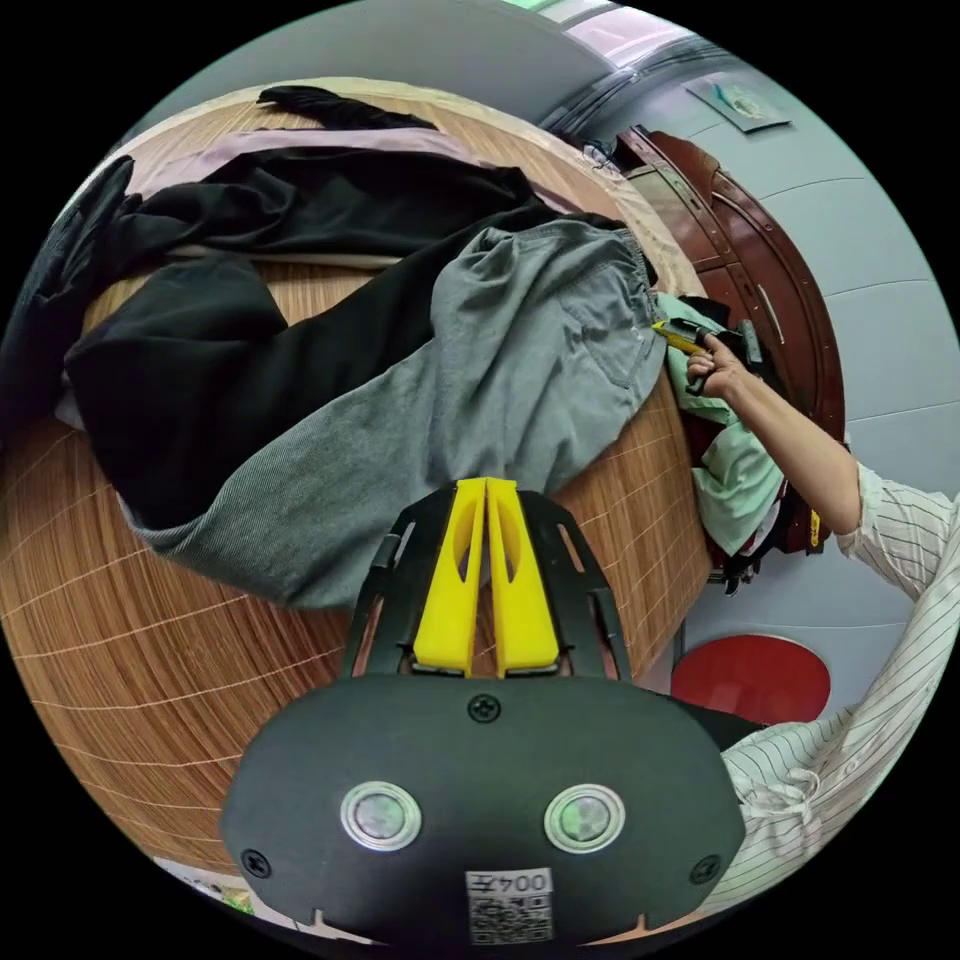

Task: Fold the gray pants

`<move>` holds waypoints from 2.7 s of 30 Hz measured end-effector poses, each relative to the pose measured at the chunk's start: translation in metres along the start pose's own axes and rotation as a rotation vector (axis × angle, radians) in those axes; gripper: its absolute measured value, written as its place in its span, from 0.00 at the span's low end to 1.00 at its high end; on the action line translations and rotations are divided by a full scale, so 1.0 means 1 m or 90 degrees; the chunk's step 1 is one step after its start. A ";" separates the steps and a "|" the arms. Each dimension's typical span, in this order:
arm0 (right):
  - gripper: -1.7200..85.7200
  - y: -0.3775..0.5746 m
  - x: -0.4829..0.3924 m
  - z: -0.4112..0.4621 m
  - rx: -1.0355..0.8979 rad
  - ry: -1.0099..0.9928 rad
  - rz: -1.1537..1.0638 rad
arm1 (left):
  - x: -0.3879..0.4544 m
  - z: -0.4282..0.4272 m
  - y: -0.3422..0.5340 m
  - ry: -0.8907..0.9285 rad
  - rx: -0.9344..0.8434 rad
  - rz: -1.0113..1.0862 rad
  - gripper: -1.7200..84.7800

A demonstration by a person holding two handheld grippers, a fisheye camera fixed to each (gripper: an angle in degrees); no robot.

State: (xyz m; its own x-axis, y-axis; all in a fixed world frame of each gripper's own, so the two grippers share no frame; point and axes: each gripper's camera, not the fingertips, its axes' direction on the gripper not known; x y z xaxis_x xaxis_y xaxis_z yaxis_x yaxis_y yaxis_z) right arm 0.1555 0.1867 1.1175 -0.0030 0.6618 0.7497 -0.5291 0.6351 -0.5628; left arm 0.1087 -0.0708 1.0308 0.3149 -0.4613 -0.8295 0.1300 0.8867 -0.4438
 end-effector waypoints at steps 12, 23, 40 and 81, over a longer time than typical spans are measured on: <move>0.01 0.140 -0.211 -0.102 0.071 -0.066 -0.463 | 0.112 -0.002 -0.091 0.054 0.044 0.073 0.12; 0.01 0.224 -0.307 -0.057 -0.006 0.010 -0.612 | 0.144 0.053 -0.157 0.030 0.027 0.010 0.18; 0.02 0.245 -0.339 0.015 -0.040 0.021 -0.563 | 0.141 0.104 -0.152 0.123 0.124 -0.161 0.17; 0.14 0.194 -0.528 0.178 -0.245 0.048 -0.900 | 0.206 0.097 -0.096 0.058 -0.029 0.098 0.04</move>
State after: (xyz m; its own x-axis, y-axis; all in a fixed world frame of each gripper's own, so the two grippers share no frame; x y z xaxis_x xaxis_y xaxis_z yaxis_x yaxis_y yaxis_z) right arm -0.0964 -0.1104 0.6739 0.3639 -0.5770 0.7312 0.2004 0.8151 0.5435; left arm 0.2525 -0.2476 0.9353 0.2405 -0.3233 -0.9152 0.0435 0.9455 -0.3226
